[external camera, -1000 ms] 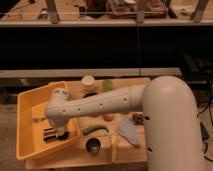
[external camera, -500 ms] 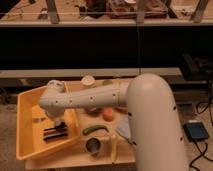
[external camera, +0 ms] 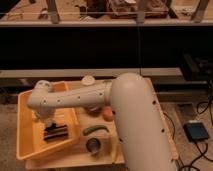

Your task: Wipe tray with brush

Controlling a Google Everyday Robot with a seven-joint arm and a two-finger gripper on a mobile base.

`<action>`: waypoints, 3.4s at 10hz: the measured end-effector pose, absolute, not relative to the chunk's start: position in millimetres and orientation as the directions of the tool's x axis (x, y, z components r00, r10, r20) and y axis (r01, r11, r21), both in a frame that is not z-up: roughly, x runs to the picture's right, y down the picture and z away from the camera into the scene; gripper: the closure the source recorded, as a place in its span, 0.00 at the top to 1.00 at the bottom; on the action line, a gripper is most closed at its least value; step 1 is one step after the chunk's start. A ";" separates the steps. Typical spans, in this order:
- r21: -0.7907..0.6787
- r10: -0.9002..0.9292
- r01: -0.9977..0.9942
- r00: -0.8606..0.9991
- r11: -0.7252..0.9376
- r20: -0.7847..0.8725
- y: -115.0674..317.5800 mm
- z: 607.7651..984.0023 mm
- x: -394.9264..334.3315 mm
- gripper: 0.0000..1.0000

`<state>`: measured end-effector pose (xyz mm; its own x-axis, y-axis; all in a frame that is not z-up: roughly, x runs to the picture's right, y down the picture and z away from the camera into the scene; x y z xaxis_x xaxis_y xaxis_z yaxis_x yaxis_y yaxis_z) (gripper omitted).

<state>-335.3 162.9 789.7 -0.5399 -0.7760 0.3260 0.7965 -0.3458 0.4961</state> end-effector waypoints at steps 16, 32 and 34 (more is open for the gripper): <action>0.422 -0.807 0.836 -0.498 -0.350 0.318 134.4 805.7 -265.8 0.10; 0.504 -0.753 0.769 -0.584 -0.393 0.303 195.0 762.0 -263.9 0.10; 0.479 -0.780 0.795 -0.547 -0.372 0.303 176.5 771.2 -252.4 0.10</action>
<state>-252.4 176.5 771.2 -0.5471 -0.7804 0.3027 0.7953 -0.3718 0.4789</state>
